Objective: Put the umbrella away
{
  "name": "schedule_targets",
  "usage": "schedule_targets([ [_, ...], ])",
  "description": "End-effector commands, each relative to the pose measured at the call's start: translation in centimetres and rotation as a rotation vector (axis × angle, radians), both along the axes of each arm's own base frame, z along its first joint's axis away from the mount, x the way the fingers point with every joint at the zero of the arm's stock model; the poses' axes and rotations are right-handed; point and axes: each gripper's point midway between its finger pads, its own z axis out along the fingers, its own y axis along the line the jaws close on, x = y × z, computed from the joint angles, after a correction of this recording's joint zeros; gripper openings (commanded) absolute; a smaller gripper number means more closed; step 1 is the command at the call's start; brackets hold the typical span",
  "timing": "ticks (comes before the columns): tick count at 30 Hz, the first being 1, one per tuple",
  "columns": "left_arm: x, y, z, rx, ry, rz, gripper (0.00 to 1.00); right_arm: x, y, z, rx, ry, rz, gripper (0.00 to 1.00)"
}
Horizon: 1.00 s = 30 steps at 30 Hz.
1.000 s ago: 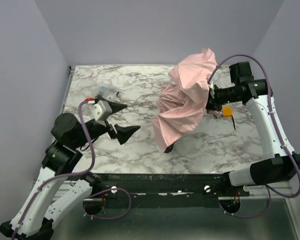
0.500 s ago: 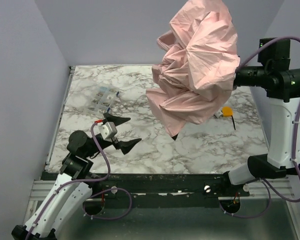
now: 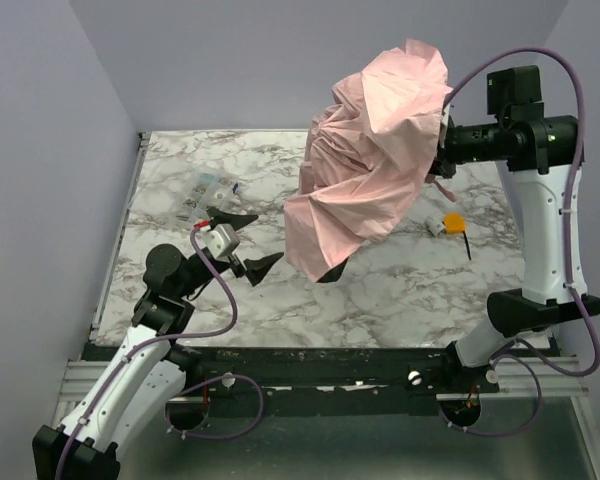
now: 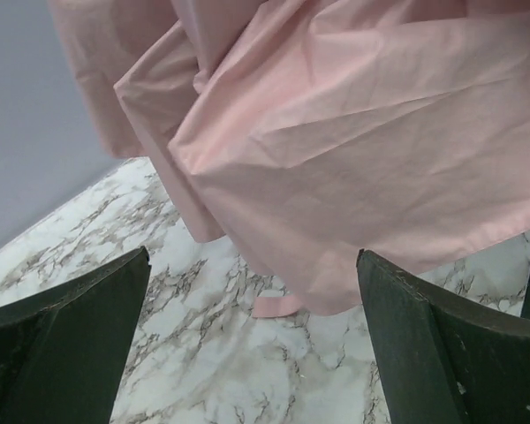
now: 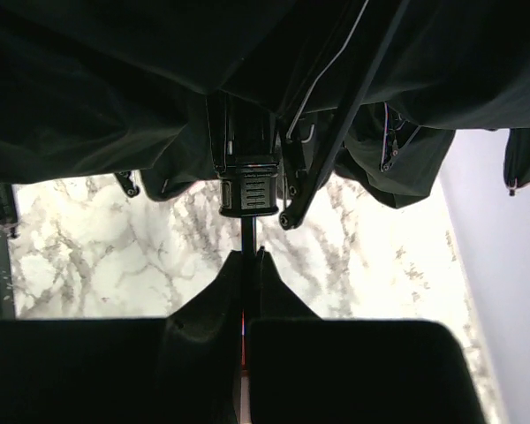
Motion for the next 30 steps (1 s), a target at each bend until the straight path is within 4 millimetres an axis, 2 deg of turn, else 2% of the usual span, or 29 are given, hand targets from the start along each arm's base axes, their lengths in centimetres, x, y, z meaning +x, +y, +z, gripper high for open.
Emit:
schedule_targets([
  [1, -0.8, -1.5, -4.1, 0.1, -0.055, -0.157, 0.98, 0.0, 0.5, -0.1, 0.048, 0.107, -0.051, 0.0],
  [3, -2.0, -2.1, -5.4, 0.155, -0.251, -0.246, 0.98, -0.7, 0.8, 0.9, 0.078, 0.096, -0.029, 0.0],
  [4, -2.1, -2.3, -5.5, 0.148, -0.282, -0.261, 0.98, -1.1, 1.0, 1.5, 0.092, 0.086, -0.018, 0.0],
  [8, -0.3, -2.6, -6.2, 0.158, -0.243, -0.255, 0.98, -2.0, 1.5, 3.5, 0.145, 0.071, 0.008, 0.0],
  [13, 0.7, -3.7, -7.3, 0.111, -0.192, -0.31, 0.98, -3.1, 1.7, 5.4, 0.182, 0.043, 0.012, 0.0],
  [16, 1.8, -4.8, -7.9, 0.091, -0.164, -0.334, 0.98, -3.8, 1.8, 6.2, 0.204, 0.037, 0.014, 0.0],
  [20, 4.2, -5.7, -8.6, 0.09, -0.157, -0.284, 0.97, -4.4, 1.8, 6.9, 0.223, 0.028, 0.019, 0.0],
  [22, 4.5, -6.3, -8.8, 0.085, -0.146, -0.301, 0.95, -4.9, 1.8, 7.2, 0.229, 0.022, 0.021, 0.0],
  [23, 4.4, -6.7, -8.9, 0.08, -0.139, -0.318, 0.95, -6.8, 1.5, 8.5, 0.239, -0.03, 0.027, 0.0],
  [24, 4.2, -7.1, -9.1, 0.076, -0.127, -0.342, 0.94, -5.1, 1.8, 7.5, 0.235, 0.015, 0.022, 0.0],
  [30, 4.1, -8.0, -11.6, 0.085, -0.059, -0.391, 0.88, -5.4, 1.8, 8.1, 0.247, 0.002, 0.02, 0.0],
])
